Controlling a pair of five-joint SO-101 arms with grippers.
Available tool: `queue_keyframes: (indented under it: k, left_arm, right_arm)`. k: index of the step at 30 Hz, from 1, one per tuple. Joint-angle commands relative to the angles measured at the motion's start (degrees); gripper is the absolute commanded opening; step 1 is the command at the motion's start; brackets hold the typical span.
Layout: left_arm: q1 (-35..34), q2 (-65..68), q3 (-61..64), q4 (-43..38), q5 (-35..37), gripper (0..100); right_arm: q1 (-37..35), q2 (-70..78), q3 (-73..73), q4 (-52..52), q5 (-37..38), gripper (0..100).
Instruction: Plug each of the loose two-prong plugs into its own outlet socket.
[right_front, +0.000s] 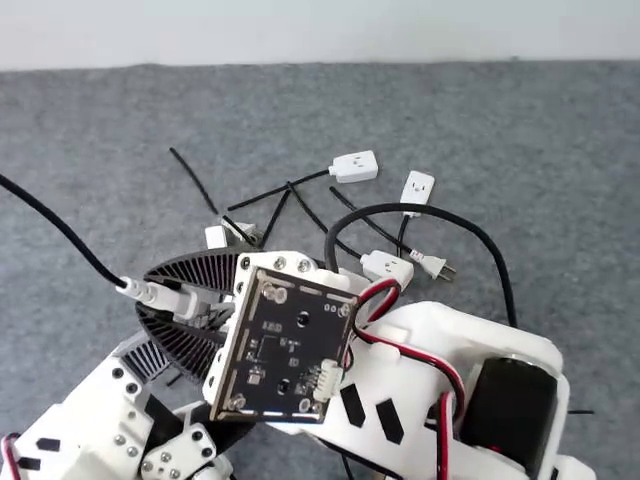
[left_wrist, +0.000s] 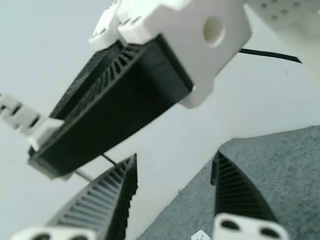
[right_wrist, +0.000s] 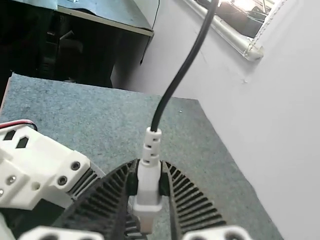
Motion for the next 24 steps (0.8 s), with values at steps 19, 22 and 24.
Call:
queue_keyframes:
  k: [19, 22, 24]
  left_arm:
    - [-9.49, -0.62, -1.36, -0.35, -1.14, 24]
    - [-9.76, -0.62, -1.54, 0.44, -1.05, 24]
    - [-9.76, -0.62, -1.54, 0.53, -1.05, 24]
  right_arm:
    - [-0.66, -1.45, -0.62, 6.37, 0.35, 0.8]
    - [-0.66, -1.45, -0.62, 7.69, 0.35, 0.8]
    - [-0.57, -1.45, -0.62, 8.48, 0.35, 0.8]
